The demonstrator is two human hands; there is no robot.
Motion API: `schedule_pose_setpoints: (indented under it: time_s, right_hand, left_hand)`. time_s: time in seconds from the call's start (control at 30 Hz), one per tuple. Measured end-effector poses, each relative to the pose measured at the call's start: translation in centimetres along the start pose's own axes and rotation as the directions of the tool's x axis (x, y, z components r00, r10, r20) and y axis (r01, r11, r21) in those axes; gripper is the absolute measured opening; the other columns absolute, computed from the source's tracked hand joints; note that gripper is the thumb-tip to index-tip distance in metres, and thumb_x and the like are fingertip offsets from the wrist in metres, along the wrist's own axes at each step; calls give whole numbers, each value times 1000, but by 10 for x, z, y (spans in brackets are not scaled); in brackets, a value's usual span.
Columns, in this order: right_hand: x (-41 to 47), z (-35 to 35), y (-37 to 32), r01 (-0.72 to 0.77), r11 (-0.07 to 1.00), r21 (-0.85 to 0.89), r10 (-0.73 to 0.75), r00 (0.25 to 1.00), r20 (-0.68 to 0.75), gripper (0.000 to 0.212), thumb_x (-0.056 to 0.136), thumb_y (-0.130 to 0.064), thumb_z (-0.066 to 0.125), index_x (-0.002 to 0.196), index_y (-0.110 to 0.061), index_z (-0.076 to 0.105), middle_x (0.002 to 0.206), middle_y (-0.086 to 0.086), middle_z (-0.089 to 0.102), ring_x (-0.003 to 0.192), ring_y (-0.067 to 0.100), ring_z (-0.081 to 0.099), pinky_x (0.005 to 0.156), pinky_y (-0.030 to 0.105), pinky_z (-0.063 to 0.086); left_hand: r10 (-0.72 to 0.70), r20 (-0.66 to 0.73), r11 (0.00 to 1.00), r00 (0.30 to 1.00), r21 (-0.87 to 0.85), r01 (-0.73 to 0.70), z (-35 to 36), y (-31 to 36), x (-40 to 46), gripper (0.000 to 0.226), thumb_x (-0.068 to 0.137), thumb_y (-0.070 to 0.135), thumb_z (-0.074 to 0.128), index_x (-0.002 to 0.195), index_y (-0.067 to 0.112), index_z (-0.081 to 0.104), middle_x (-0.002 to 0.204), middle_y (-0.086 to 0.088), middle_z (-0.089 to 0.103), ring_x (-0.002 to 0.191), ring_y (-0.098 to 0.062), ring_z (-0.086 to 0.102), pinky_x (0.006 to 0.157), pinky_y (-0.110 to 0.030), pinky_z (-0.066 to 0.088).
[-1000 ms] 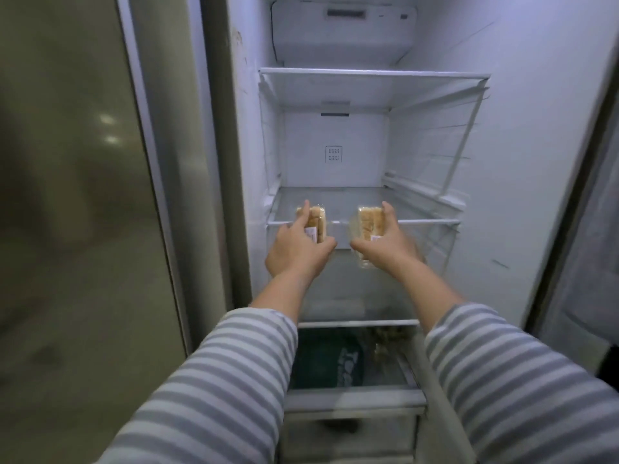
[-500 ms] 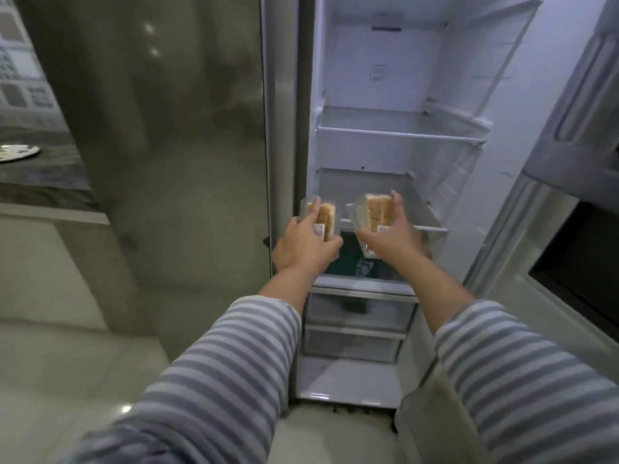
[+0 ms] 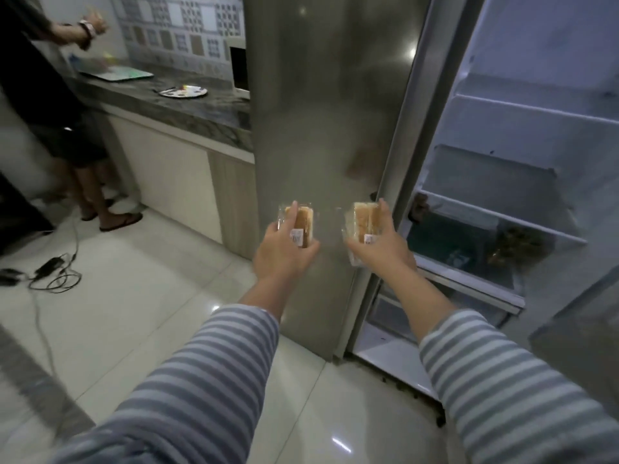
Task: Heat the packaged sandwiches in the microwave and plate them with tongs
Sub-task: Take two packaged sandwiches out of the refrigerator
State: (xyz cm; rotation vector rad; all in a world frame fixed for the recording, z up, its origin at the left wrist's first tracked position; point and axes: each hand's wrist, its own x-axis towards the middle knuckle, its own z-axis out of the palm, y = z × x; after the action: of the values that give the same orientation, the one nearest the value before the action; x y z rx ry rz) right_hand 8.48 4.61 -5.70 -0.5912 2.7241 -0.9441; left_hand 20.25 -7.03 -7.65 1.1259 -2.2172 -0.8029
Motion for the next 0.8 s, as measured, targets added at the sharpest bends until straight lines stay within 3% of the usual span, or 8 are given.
schedule_pose_setpoints:
  time_s: [0.23, 0.37, 0.5, 0.67, 0.8]
  right_hand:
    - [1, 74, -83, 189, 981, 45, -193, 973, 122, 97, 78, -53, 65, 144, -55, -6, 127, -1, 59, 113, 27, 58, 82, 34, 41]
    - [15, 124, -143, 278, 955, 106, -292, 945, 149, 98, 76, -56, 67, 143, -56, -5, 131, 3, 57, 116, 28, 57, 93, 39, 44]
    - [36, 172, -208, 344, 931, 125, -360, 923, 138, 99, 75, -55, 66, 143, -56, -5, 134, 1, 55, 118, 27, 55, 95, 42, 45]
    - [69, 232, -285, 379, 908, 182, -405, 903, 142, 101, 72, -57, 68, 140, -59, -7, 129, 5, 55, 104, 28, 60, 88, 44, 50]
    - [95, 272, -332, 396, 906, 149, -417, 897, 150, 98, 75, -56, 67, 143, -56, -5, 125, 6, 54, 103, 26, 58, 82, 37, 47]
  left_hand:
    - [-108, -141, 993, 984, 41, 115, -73, -83, 33, 75, 80, 51, 57, 145, 52, 19, 129, 3, 49, 116, -22, 53, 81, -33, 42]
    - [-126, -188, 988, 974, 68, 141, -114, -129, 76, 76, 81, 53, 58, 146, 50, 19, 130, 1, 48, 116, -23, 52, 80, -34, 43]
    - [-127, -244, 986, 962, 77, 150, -150, -171, 130, 77, 82, 54, 58, 147, 50, 17, 133, 0, 47, 116, -22, 52, 80, -34, 43]
    - [-138, -277, 980, 951, 99, 171, -185, -221, 199, 80, 81, 52, 61, 147, 51, 16, 133, 1, 48, 116, -21, 52, 76, -30, 39]
    - [-158, -282, 977, 946, 95, 192, -202, -250, 253, 81, 80, 50, 64, 147, 50, 18, 133, 3, 47, 117, -19, 51, 73, -29, 37]
